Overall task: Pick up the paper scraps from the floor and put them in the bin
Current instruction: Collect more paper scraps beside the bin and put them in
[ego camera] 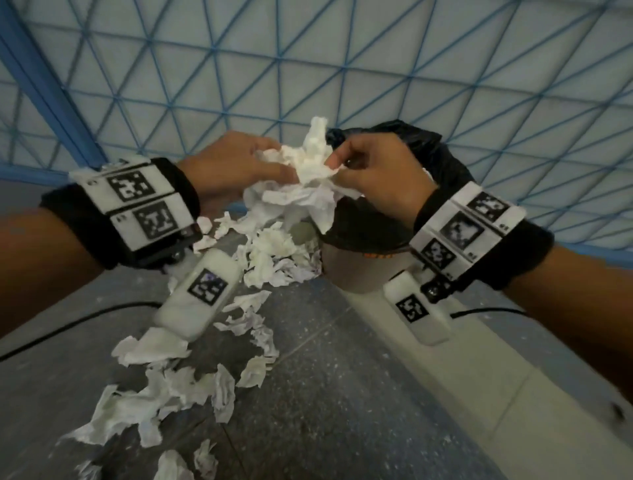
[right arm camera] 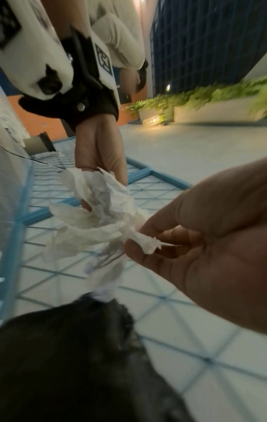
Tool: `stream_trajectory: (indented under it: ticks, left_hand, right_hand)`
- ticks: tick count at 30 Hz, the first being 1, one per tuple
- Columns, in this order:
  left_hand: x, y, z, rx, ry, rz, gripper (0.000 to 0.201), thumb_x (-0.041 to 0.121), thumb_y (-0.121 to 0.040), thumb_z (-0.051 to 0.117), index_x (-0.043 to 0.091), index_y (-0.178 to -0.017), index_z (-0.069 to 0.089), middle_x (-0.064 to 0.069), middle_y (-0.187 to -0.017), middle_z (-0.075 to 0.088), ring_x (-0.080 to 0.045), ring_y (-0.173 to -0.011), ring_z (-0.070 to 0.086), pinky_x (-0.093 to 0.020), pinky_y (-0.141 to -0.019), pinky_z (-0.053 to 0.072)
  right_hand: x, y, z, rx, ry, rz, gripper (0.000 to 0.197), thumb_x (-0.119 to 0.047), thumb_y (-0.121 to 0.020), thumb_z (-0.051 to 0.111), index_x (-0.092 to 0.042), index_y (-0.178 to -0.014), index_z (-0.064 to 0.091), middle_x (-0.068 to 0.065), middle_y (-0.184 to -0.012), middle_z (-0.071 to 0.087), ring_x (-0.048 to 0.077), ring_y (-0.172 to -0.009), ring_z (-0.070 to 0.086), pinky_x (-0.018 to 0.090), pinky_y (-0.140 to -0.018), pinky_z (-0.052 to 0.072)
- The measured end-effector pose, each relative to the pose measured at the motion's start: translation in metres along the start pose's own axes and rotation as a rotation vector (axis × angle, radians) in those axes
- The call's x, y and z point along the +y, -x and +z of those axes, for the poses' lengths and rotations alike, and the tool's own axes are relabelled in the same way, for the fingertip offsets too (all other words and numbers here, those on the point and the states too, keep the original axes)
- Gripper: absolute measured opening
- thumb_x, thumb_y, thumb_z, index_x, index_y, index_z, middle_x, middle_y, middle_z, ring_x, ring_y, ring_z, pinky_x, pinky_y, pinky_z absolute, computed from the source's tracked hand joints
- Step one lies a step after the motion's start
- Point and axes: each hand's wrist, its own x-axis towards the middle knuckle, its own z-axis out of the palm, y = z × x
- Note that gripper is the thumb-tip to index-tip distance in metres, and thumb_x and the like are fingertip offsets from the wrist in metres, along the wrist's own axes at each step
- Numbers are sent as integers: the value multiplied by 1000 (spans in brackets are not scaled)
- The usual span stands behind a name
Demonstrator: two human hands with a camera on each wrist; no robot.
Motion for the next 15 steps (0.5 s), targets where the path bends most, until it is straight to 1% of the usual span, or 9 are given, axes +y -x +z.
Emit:
stream_trajectory:
  ticks: [2, 4, 6, 7, 8, 10, 12, 13, 15]
  left_hand:
    - [33, -18, 13, 10, 60, 80, 21, 0, -75, 68, 10, -94, 66, -4, -86, 66, -6, -71, 62, -16, -71, 53]
    - [57, -39, 31, 41, 94, 133, 31, 1, -70, 72, 6, -100, 64, -8, -91, 64, -14, -84, 61, -27, -83, 51]
    - [67, -57, 53, 72, 76, 148, 41, 16, -49, 80, 15, -86, 63, -10, -97, 65, -21, -94, 62, -34, -92, 50]
    - [67, -67, 64, 96, 31, 147, 47, 25, -42, 79, 18, -85, 62, -11, -101, 65, -24, -99, 63, -37, -95, 49]
    - [65, -77, 77, 101, -26, 149, 54, 31, -43, 78, 18, -92, 62, -12, -108, 65, -27, -106, 62, -39, -98, 49]
    - [53, -93, 100, 66, -242, 105, 60, 34, -70, 73, 12, -120, 52, -14, -125, 59, -28, -117, 57, -36, -101, 45]
    - [32, -105, 117, -12, -523, 89, 55, 32, -90, 55, 10, -136, 35, -14, -138, 49, -28, -126, 49, -30, -101, 38]
    - [25, -106, 121, -56, -629, 115, 56, 32, -92, 50, 10, -140, 30, -14, -142, 44, -28, -130, 44, -30, -104, 34]
    - [17, -108, 119, -54, -827, 187, 58, 43, -90, 47, 16, -140, 36, -16, -145, 39, -31, -134, 37, -38, -112, 30]
  right_hand:
    - [-5, -12, -35, 66, 65, -39, 15, -3, -78, 64, -5, -92, 70, 5, -76, 60, 4, -62, 50, 15, -62, 40]
    - [0, -24, -66, 123, 164, -37, 18, -4, -79, 63, -5, -95, 70, 5, -82, 61, 2, -60, 49, 11, -59, 38]
    - [14, -34, -88, 168, 246, 5, 21, -3, -78, 63, -5, -97, 70, 6, -84, 60, 2, -60, 50, 7, -54, 37]
    - [23, -39, -96, 165, 303, 39, 22, -3, -78, 63, -5, -99, 70, 6, -84, 59, 0, -58, 51, 8, -52, 38]
    - [34, -42, -100, 127, 374, 84, 23, -2, -79, 62, -5, -101, 69, 6, -85, 58, 0, -61, 53, 12, -53, 40]
    - [57, -48, -103, -61, 498, 181, 28, -1, -81, 60, -5, -108, 67, 10, -94, 62, 9, -80, 54, 21, -66, 44]
    - [75, -48, -101, -263, 587, 237, 33, -2, -83, 58, -9, -115, 65, 13, -114, 66, 20, -96, 57, 30, -85, 48]
    - [79, -47, -99, -290, 629, 217, 35, -3, -84, 57, -12, -117, 65, 12, -122, 64, 24, -106, 58, 32, -94, 45]
    - [80, -46, -96, -235, 645, 132, 36, -5, -87, 52, -16, -119, 64, 10, -129, 61, 28, -119, 54, 30, -99, 40]
